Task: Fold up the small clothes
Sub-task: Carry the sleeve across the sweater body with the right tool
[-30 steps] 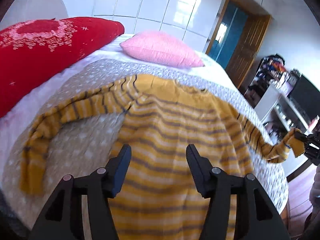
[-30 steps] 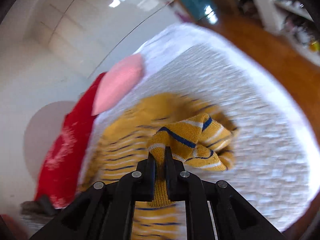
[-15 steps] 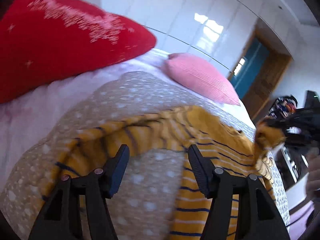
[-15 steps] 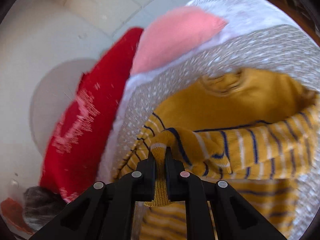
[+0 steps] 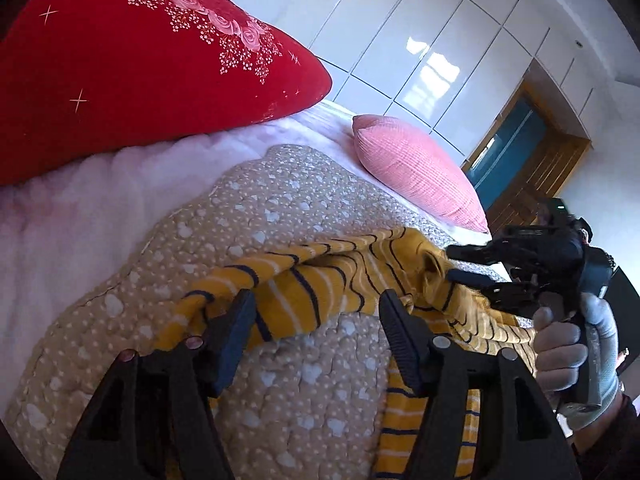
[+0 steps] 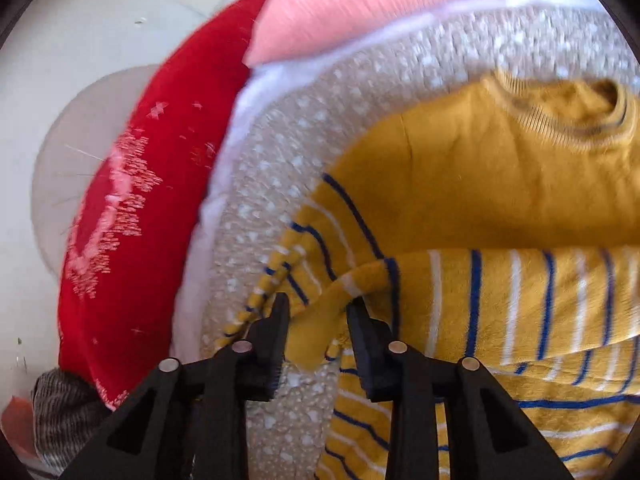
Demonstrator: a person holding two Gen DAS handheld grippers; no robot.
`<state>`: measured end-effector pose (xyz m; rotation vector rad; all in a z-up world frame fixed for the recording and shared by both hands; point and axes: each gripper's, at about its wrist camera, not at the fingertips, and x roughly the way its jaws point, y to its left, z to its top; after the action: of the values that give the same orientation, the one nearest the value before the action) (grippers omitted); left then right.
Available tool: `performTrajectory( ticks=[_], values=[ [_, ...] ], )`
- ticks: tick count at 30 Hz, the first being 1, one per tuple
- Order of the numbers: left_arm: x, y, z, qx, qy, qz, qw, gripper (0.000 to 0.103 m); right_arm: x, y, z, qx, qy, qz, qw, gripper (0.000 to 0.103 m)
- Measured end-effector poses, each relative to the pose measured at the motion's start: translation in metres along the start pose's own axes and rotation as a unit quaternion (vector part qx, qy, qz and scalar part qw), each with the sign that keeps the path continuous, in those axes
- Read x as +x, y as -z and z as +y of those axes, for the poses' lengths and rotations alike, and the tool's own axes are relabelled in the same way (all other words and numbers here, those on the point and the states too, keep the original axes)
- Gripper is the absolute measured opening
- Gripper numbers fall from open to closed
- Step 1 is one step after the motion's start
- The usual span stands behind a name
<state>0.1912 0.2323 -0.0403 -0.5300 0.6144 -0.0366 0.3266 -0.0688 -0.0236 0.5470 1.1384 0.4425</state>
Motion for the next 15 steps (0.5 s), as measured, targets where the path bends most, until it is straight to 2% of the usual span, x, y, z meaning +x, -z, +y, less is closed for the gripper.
performTrajectory(
  ticks=[8,11,15],
  values=[
    [-0.005,0.005,-0.009,0.001,0.014,0.003,0.9999,0.066,-0.03,0.005,-0.016,-0.01,0.071,-0.034,0.997,0.034],
    [-0.003,0.007,-0.014,0.009,0.019,0.008,0.9998,0.067,-0.021,0.007,-0.019,-0.013,0.079,-0.024,0.996,0.034],
    [-0.001,0.01,-0.019,0.019,0.019,0.013,0.9996,0.067,-0.006,0.018,-0.007,-0.062,0.097,-0.006,0.993,0.036]
  ],
)
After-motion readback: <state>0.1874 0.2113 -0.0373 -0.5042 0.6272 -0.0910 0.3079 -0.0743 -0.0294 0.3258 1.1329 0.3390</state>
